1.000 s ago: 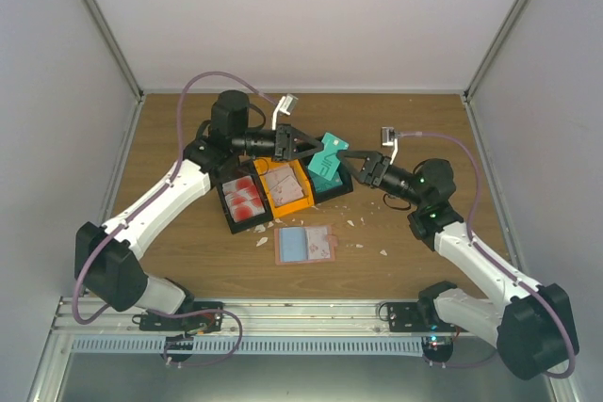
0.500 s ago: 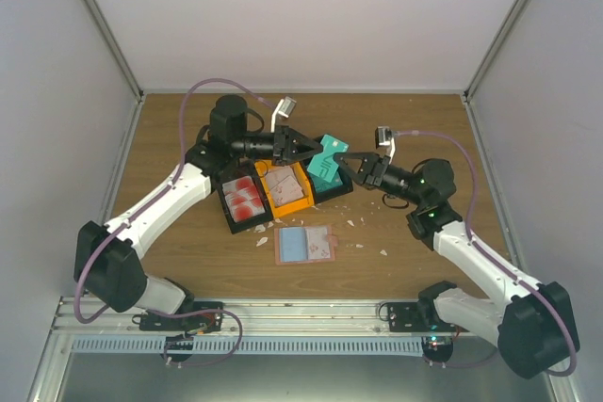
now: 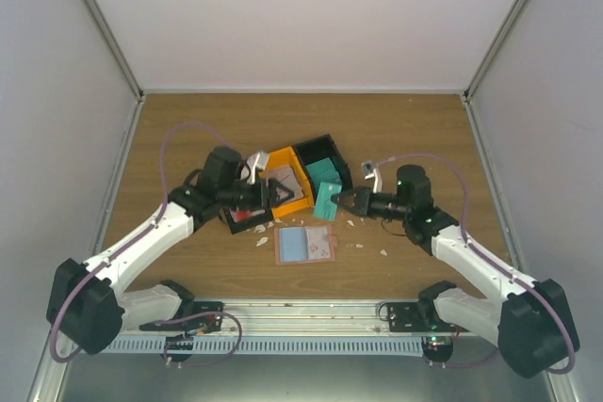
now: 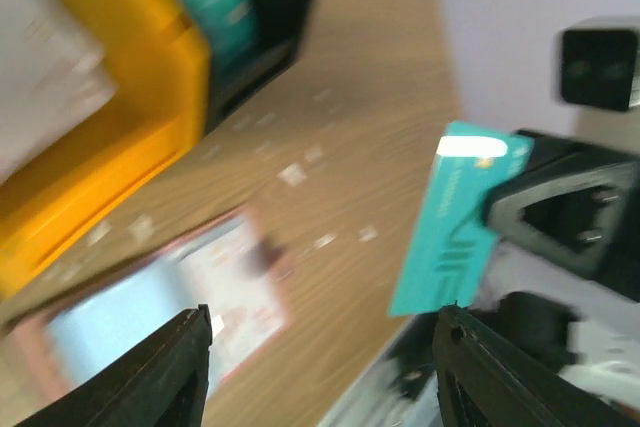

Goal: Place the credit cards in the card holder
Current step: Pick up the credit card from the storage box, then insert the credit card into the card holder.

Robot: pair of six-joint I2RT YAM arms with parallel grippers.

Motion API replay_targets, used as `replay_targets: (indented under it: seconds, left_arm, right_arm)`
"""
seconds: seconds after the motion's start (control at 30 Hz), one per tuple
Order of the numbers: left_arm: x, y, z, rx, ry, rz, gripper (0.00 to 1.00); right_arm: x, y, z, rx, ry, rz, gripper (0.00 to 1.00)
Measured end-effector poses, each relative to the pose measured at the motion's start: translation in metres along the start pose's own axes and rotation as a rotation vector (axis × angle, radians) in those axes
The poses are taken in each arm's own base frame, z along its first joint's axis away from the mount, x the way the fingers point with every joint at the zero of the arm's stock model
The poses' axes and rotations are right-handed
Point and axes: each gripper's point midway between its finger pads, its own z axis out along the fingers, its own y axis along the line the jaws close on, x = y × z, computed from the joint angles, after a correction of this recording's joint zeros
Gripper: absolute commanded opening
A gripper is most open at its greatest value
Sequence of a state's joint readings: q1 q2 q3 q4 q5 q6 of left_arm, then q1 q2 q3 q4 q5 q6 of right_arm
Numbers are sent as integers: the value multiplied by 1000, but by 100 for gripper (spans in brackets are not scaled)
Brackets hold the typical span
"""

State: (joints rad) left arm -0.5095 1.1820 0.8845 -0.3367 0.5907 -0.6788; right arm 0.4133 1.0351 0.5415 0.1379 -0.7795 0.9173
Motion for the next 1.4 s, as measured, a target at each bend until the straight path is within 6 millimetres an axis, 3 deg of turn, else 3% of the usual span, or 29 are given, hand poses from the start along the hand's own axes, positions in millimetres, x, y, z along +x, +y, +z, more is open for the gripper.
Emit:
replay_targets:
  seconds: [0.13,0.2,0.27,0.4,0.63,0.93,1.2,1.4]
  left_arm:
    - [58,67,10,-166,63,-84,56]
    - [86,90,14,-215,102,-113,54]
    - [109,108,18,-255,135,-134,53]
    - [131,126,26,-301,158,-147,52]
    - [140,141,40,-332,164,-159,45]
    - [140,132,61,-304,196,-143,30]
    - [144,119,81,-291,249,-109,26]
    - [144,120,84,-307,247,-98,21]
  right_arm:
    - [48,-48,8,116,136,73,1]
    - [68,-63,12,153,198,103,0]
    - [83,-73,17,181,252,121,0]
    - [97,-83,23,210,303,132,0]
    - [105,-98,30,233,334,147,0]
    - [119,-114,38,229,394,185,0]
    - [114,-119,36,220,383,204,1]
    - [108,-123,29,231,367,214,1]
